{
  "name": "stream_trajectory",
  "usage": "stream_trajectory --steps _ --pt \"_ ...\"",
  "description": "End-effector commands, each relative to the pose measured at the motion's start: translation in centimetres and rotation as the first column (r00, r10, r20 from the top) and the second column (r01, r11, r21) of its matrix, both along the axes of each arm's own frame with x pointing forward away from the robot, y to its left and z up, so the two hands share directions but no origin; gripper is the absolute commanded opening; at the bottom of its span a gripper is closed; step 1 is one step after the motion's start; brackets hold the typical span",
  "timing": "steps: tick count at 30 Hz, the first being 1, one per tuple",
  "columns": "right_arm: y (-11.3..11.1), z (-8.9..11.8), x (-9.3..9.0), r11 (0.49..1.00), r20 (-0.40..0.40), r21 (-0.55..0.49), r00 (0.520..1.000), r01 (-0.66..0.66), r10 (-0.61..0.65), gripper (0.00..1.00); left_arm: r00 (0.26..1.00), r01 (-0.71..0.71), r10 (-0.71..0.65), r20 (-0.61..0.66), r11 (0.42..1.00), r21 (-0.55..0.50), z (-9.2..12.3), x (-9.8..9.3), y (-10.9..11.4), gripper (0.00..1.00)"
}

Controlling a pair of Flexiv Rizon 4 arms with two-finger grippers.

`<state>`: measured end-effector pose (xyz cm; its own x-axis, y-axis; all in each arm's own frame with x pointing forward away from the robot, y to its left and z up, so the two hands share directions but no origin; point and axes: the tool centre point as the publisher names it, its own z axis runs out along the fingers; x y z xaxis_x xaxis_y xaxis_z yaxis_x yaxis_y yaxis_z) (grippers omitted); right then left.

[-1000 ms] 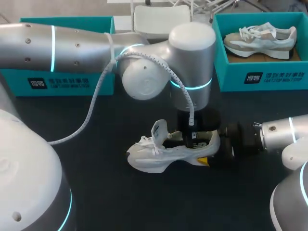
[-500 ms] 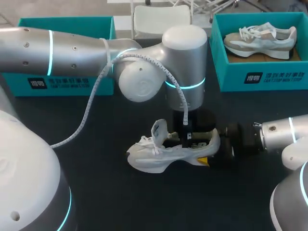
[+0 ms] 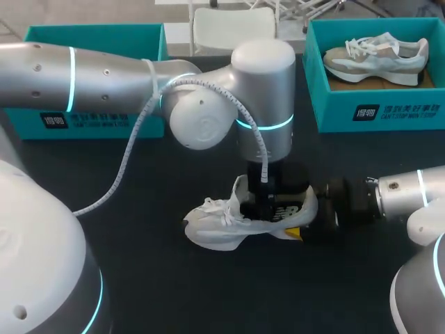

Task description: Take the shoe out of the shoebox, open the shoe tongue, remove and reinsert the insole, then place the shoe into the shoebox

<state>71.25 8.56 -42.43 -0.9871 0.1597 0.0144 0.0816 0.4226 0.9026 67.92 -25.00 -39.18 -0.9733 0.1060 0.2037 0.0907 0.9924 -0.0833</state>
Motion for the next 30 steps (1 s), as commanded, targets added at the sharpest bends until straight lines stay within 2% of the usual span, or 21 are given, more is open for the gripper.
stream_trajectory --steps 1,4,7,8,12,25,30 --pt "0.3 -0.5 0.0 1.0 0.0 -0.003 1.0 0.003 -0.003 0.0 1.0 -0.002 0.002 0.01 1.0 -0.001 -1.1 0.0 -0.4 0.38" --pt "0.3 -0.5 0.0 1.0 0.0 -0.003 1.0 0.003 -0.003 0.0 1.0 -0.009 0.009 0.024 1.0 0.002 -1.8 0.3 -0.3 0.4" --pt "0.3 -0.5 0.0 1.0 0.0 -0.003 1.0 0.003 -0.003 0.0 0.998 -0.027 0.026 0.056 1.0 0.016 -2.4 0.7 -0.3 0.15" --pt "0.3 -0.5 0.0 1.0 0.0 -0.003 1.0 0.003 -0.003 0.0 0.997 -0.031 0.029 0.069 0.999 0.023 -2.7 0.9 -0.3 0.0" --pt "0.3 -0.5 0.0 1.0 0.0 -0.003 1.0 0.003 -0.003 0.0 0.996 -0.042 0.039 0.076 0.999 0.032 -3.1 1.2 -0.2 0.0" --pt "0.3 -0.5 0.0 1.0 0.0 -0.003 1.0 0.003 -0.003 0.0 0.993 -0.1 0.101 0.061 0.995 -0.014 1.2 2.6 1.4 0.0" --pt "0.3 -0.5 0.0 1.0 0.0 -0.003 1.0 0.003 -0.003 0.0 0.992 -0.121 0.122 0.035 0.992 -0.024 1.8 2.9 1.7 0.0"
